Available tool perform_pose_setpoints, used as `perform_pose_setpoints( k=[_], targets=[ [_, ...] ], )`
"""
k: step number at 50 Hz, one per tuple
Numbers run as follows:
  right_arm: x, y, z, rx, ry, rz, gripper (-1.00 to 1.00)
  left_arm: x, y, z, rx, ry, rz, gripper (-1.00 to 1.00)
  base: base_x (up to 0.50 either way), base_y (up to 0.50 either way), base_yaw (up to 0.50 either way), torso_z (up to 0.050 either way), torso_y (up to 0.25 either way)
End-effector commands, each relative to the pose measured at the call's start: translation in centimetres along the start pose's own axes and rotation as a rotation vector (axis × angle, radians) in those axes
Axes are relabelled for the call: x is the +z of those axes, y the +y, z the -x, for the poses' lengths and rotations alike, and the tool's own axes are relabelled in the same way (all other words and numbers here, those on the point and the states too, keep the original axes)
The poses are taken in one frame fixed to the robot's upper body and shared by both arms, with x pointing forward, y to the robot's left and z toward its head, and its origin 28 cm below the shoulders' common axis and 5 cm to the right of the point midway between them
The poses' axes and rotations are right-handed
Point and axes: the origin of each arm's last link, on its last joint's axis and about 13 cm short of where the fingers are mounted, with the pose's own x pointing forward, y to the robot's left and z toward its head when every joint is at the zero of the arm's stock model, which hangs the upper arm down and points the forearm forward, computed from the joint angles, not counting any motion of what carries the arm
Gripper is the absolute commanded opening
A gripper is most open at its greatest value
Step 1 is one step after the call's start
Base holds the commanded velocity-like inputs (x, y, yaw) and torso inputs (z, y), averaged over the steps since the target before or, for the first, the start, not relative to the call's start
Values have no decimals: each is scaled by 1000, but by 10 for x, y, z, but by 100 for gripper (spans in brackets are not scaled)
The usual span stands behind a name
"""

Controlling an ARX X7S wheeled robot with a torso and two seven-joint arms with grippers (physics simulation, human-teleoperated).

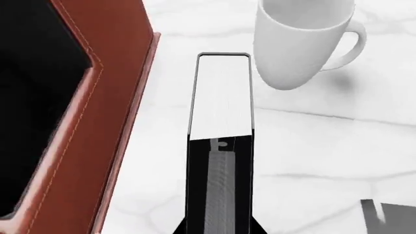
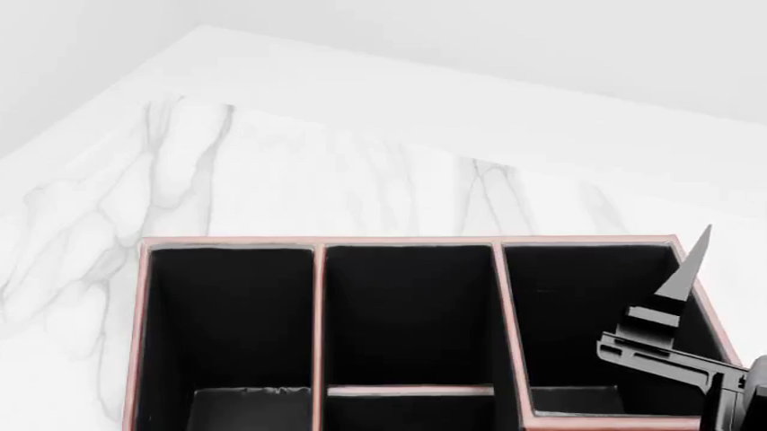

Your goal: Pick up the book and place it in the front compartment of the caddy.

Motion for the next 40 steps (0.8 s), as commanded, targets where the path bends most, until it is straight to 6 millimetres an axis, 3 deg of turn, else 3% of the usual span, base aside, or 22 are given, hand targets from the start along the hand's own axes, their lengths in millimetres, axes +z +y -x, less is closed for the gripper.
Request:
perform_pose_setpoints(
  k=[1,24,40],
  targets=[
    [-1,-3,-2,-9,11,-17,100,33,13,26,119,-103,-197,-100,0,0,0,0,0],
    [-1,-5,-2,-11,9,-17,100,69,33,61,220,-124,-387,-100,0,0,0,0,0],
    [-2,-4,-3,-11,11,-12,100,104,45,86,226,-230,-365,-100,0,0,0,0,1]
  ],
)
